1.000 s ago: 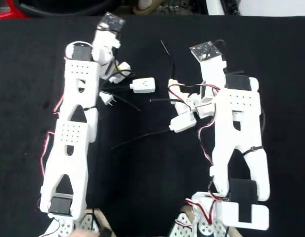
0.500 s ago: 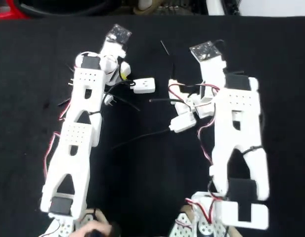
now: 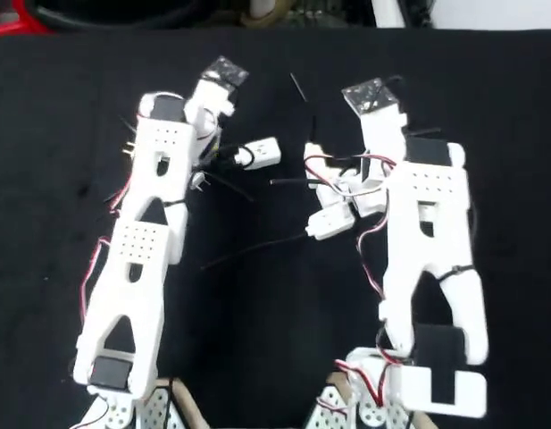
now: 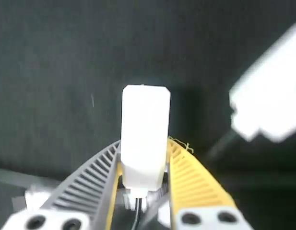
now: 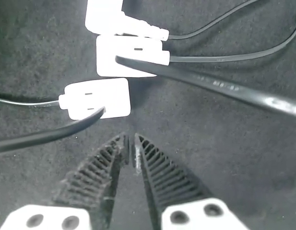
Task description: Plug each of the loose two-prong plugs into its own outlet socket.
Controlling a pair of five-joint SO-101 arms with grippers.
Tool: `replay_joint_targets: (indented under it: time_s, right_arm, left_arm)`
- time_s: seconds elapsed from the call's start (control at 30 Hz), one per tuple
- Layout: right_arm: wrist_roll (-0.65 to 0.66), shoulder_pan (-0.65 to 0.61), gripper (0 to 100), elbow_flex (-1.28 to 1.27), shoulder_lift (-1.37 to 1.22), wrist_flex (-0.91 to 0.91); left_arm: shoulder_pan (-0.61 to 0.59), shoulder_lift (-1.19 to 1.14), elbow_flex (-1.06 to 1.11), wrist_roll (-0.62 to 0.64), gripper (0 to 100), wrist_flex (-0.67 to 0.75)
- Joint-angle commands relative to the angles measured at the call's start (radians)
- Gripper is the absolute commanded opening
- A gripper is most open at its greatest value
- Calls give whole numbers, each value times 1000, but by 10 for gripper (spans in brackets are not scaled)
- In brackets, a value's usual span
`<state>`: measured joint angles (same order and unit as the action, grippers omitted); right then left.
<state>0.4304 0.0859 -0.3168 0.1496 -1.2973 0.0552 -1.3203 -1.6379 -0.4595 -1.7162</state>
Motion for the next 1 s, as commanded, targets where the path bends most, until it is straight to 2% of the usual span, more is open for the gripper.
replay_joint_targets:
  time_s: [0.0,0.13,0.37,0.47,0.6,0.73,0.83,0.97]
  right_arm:
    - [-32,-11,13,5,10,5]
    - [-34,-11,13,5,10,-15]
    - [-31,-18,13,5,12,-15]
    - [-31,-20,13,7,12,-15]
    - [-31,-20,13,8,12,-15]
    - [-31,-20,13,8,12,-15]
    - [-31,-38,13,5,12,-15]
    - [-31,-61,13,5,8,-15]
  left_arm:
    - [-24,186,7,135,27,-49]
    - [-18,373,189,150,27,-52]
    - [58,913,995,144,30,-34]
    - [50,1178,1357,143,30,68]
    - [61,1496,1893,80,30,307]
    - [99,1751,2353,74,30,543]
    - [108,1877,2565,32,30,647]
    - [110,1952,2671,-95,30,643]
